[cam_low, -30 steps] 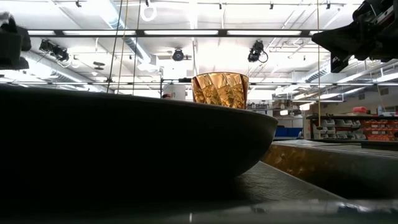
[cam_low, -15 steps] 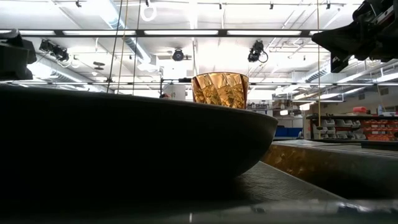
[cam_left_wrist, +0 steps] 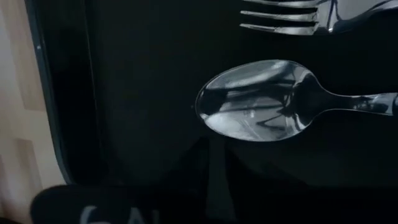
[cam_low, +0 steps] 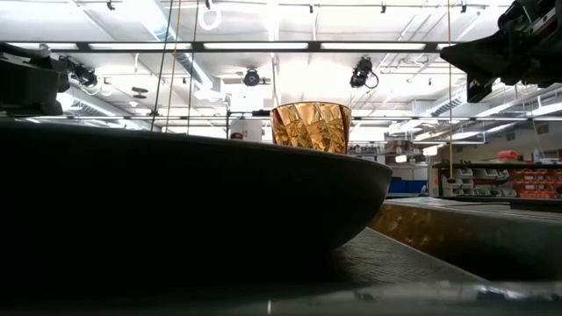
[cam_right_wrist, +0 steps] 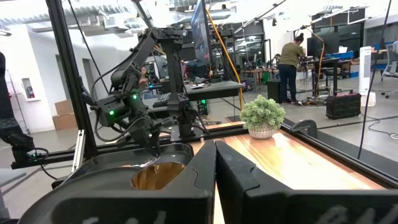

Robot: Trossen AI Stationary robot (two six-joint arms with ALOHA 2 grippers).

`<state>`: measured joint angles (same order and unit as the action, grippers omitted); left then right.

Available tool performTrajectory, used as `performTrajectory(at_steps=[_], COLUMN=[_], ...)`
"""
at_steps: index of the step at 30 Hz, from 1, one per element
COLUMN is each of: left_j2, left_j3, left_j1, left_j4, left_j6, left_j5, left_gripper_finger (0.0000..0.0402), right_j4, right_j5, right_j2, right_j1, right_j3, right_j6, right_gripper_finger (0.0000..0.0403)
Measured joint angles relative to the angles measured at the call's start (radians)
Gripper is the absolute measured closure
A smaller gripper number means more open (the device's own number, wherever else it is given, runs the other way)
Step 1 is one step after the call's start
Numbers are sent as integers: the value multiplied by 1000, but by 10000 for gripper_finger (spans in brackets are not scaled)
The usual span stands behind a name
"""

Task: Pick and place plate/cup/fork/spoon on tray
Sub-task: Adjust the utensils on the black tray, then return to Home Position

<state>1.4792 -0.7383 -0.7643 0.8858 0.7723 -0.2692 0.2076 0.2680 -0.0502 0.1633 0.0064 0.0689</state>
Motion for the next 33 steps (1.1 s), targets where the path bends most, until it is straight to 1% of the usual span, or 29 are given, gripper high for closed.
performTrajectory(at_steps=[6, 9, 11, 13, 17, 19, 22, 25, 27, 30, 33], left_j2=[0, 0, -1, -10, -58, -87, -147, -222, -268, -325, -369], left_j3=[-1, -26, -59, -88, -88, -78, -52, -2, 41, 117, 202], left_j1=[-2, -15, -33, -65, -138, -162, -171, -150, -122, -75, -21], left_j4=[4, 44, 67, 68, -16, -38, -83, -204, -319, -518, -737], left_j6=[-11, -19, -19, -20, -26, -31, -52, -109, -164, -247, -318], left_j5=[0, -4, -45, -113, -259, -297, -319, -319, -311, -297, -245], left_gripper_finger=[345, 345, 345, 345, 345, 347, 359, 382, 394, 394, 393], right_j4=[0, 0, 0, 0, 0, 0, 0, 0, 0, 0, 0], right_j5=[0, 0, 0, 0, 0, 0, 0, 0, 0, 0, 0], right_j2=[0, 0, 0, 0, 0, 0, 0, 0, 0, 0, 0], right_j1=[0, 0, 0, 0, 0, 0, 0, 0, 0, 0, 0], right_j3=[0, 0, 0, 0, 0, 0, 0, 0, 0, 0, 0], right_j6=[0, 0, 0, 0, 0, 0, 0, 0, 0, 0, 0], right_gripper_finger=[386, 386, 386, 386, 386, 386, 386, 386, 386, 386, 386])
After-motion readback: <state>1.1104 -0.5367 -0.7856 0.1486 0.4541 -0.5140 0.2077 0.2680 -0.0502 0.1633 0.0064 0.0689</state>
